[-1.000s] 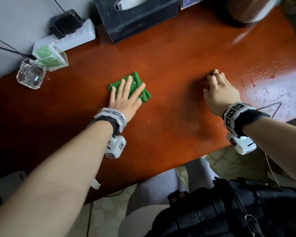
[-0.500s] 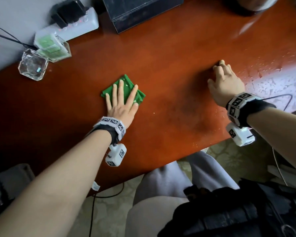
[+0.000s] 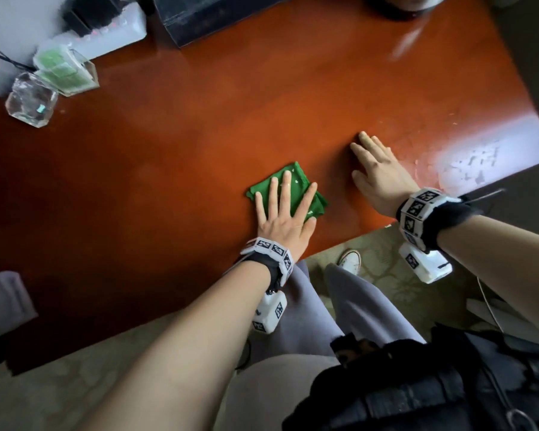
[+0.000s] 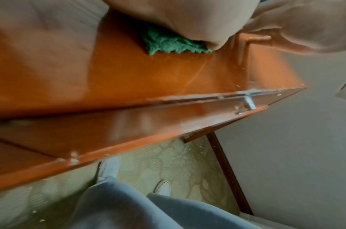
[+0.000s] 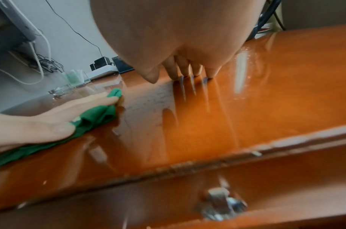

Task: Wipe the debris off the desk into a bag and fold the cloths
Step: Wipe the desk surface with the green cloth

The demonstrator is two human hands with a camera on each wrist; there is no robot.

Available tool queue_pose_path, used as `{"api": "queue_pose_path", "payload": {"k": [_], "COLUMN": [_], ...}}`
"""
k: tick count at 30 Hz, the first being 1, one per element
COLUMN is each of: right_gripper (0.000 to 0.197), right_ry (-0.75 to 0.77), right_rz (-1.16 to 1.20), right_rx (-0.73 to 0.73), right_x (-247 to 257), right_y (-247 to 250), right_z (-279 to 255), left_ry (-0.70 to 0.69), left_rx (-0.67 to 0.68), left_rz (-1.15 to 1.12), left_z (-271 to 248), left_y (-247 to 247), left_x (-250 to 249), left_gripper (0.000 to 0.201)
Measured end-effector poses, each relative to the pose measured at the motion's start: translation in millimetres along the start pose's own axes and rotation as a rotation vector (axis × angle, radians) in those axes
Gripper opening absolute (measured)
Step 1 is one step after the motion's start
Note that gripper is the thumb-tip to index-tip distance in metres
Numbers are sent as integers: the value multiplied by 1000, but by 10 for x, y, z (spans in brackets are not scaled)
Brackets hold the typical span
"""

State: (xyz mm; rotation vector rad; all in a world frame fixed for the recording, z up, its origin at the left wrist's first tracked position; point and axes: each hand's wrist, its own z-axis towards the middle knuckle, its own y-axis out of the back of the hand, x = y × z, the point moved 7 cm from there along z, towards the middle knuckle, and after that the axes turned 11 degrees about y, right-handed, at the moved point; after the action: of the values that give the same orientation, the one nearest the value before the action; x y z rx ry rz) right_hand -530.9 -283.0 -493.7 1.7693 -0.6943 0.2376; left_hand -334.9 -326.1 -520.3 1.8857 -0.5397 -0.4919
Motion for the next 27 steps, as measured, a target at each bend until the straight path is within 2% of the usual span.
{"api": "queue_pose_path", "payload": {"k": [6,9,12,15,18,24,27], "right_gripper": [59,59,59,58,59,65,67], "right_ry": [41,66,74,80,123,212,209], "right_rz": [-4,-4,-23,-43,-62,-147,-171], "right_rx": [32,65,75,54,45,149,171], "right_x": [-326,-382,-382,-286,-44,605,888], "right_y": [31,20,29,46,-24,-360,-479], "right_z": [-484,-614,-644,-591,-465,-72,140], "left_ry": [8,43,7,-15,31,93,140], "left_rx": [-50,-90,-82,-59,-36,-47,-51], "left_rz": [8,-9,5,-23,-55,-64,-87], "left_z": [50,69,59,48,41,0,-93], "left_y": [-48,-21,-10,31,73,120,120], "left_x": [-719,-793,-750,-595,-309,355,744], "left_gripper": [70,70,67,64,62,62,63]}}
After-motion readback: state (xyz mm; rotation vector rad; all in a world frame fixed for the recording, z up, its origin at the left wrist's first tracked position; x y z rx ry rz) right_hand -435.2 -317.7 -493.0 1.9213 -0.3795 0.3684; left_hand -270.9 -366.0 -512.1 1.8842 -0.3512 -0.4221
